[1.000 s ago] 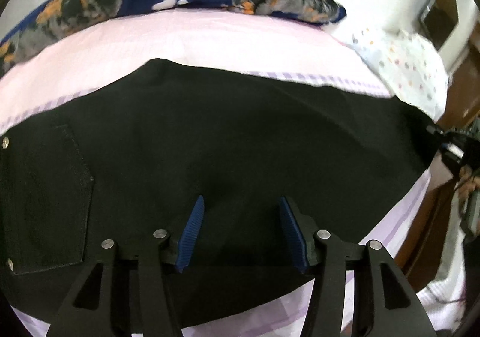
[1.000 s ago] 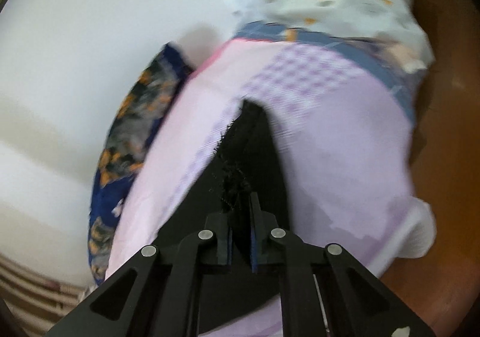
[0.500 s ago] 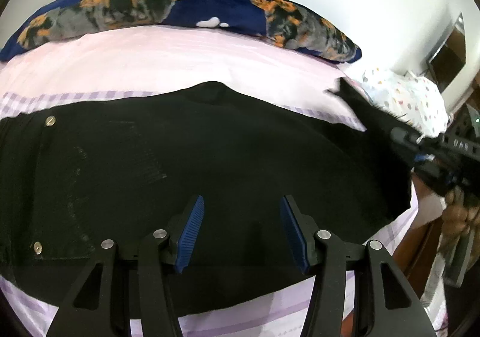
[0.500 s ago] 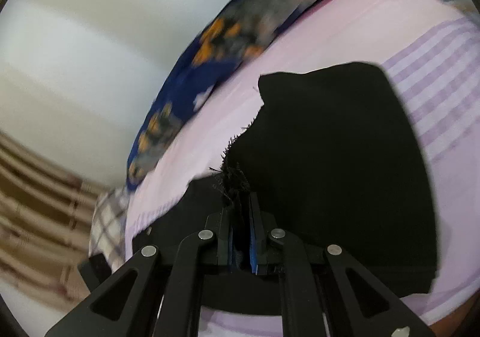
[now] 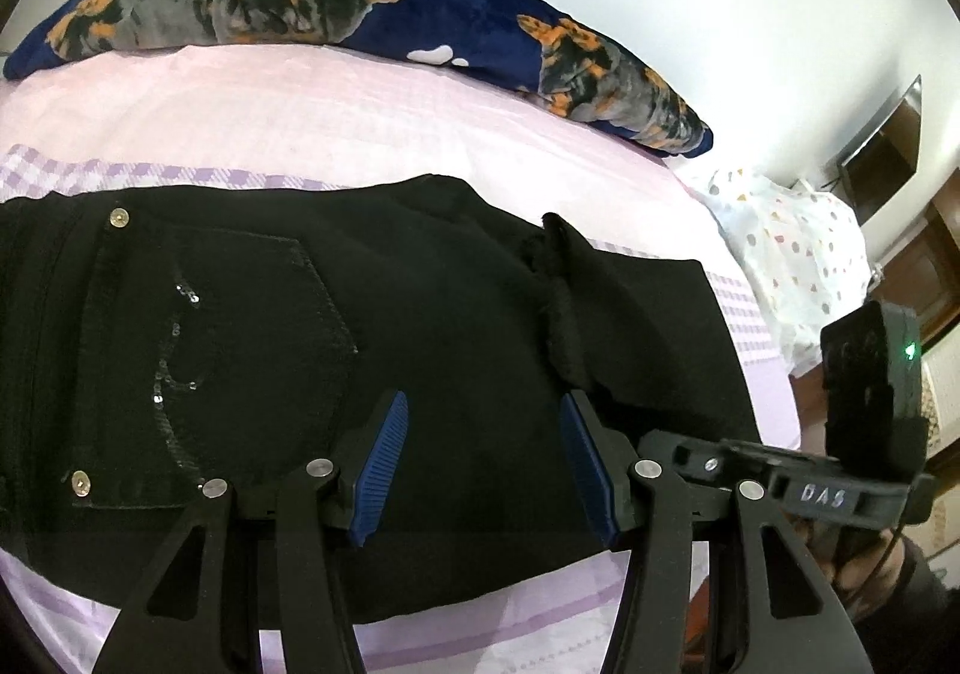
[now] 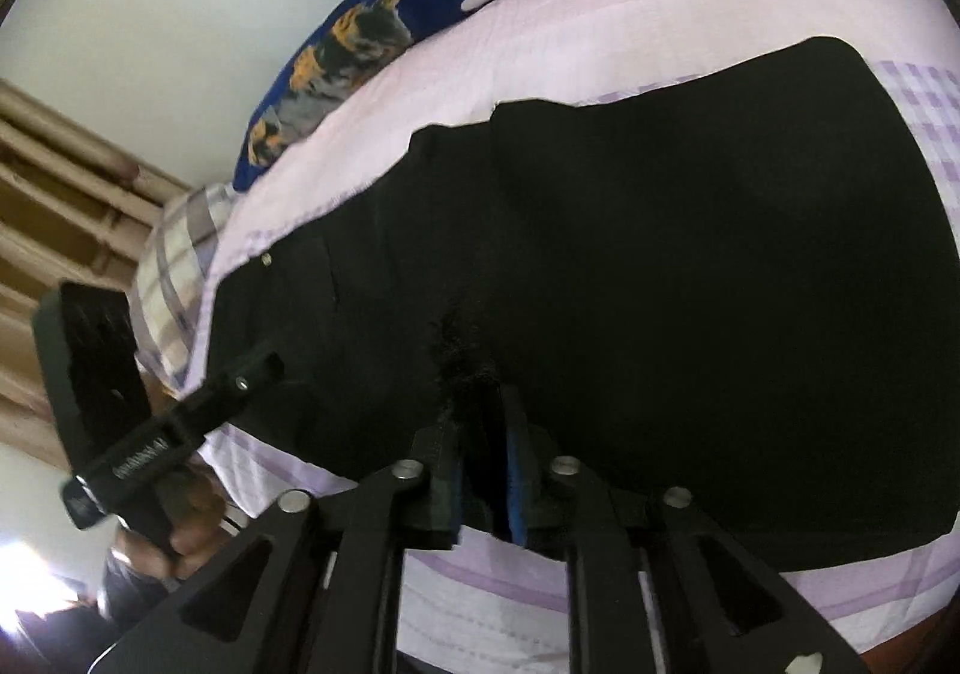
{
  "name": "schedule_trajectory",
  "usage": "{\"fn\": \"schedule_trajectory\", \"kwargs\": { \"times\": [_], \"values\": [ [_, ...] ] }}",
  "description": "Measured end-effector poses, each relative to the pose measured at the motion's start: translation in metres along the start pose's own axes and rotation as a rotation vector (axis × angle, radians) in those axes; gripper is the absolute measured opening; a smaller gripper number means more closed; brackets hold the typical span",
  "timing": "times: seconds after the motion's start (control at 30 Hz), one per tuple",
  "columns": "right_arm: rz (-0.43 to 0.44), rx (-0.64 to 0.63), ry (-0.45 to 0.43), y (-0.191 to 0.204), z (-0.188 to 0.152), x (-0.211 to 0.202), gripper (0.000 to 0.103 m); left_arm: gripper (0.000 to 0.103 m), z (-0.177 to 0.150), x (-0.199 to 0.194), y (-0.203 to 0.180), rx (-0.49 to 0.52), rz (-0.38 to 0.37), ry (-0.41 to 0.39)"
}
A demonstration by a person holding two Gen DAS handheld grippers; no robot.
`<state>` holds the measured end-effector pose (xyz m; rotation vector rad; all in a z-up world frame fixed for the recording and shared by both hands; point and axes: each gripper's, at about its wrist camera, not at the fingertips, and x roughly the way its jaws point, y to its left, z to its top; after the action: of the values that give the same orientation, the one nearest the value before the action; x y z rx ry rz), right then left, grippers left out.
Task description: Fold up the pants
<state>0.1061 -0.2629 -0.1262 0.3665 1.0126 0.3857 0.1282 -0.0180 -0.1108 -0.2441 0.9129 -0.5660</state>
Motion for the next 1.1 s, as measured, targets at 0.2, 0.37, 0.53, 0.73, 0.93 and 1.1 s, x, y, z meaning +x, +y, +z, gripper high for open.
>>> {"fn": "schedule_trajectory", "kwargs": {
  "times": [0.2, 0.37, 0.53, 0.73, 0.93, 1.1],
  "values": [
    [0.01, -0.043, -0.031, 0.011, 0.002, -0.016, 0.042, 0.054, 0.002, 0.001, 0.001, -0.02, -0.044, 0.024],
    [-0.016, 0.091, -0.254, -0.016, 0.009, -0.066, 0.048, 0.054, 0.005, 0.01, -0.004, -0.074, -0.181, 0.103],
    [0.001, 0.225, -0.349, -0.048, 0.007, -0.083, 0.05, 0.054, 0.003, 0.03, -0.007, -0.168, -0.295, 0.226],
    [-0.006, 0.258, -0.355, -0.061, 0.003, -0.081, 0.05, 0.054, 0.001, 0.049, -0.004, -0.255, -0.307, 0.31],
    [0.005, 0.275, -0.351, -0.064, 0.006, -0.074, 0.05, 0.054, -0.005, 0.062, -0.002, -0.301, -0.299, 0.358],
    [0.013, 0.298, -0.349, -0.071, 0.004, -0.073, 0.05, 0.054, -0.006, 0.069, -0.008, -0.313, -0.318, 0.383]
  ]
}}
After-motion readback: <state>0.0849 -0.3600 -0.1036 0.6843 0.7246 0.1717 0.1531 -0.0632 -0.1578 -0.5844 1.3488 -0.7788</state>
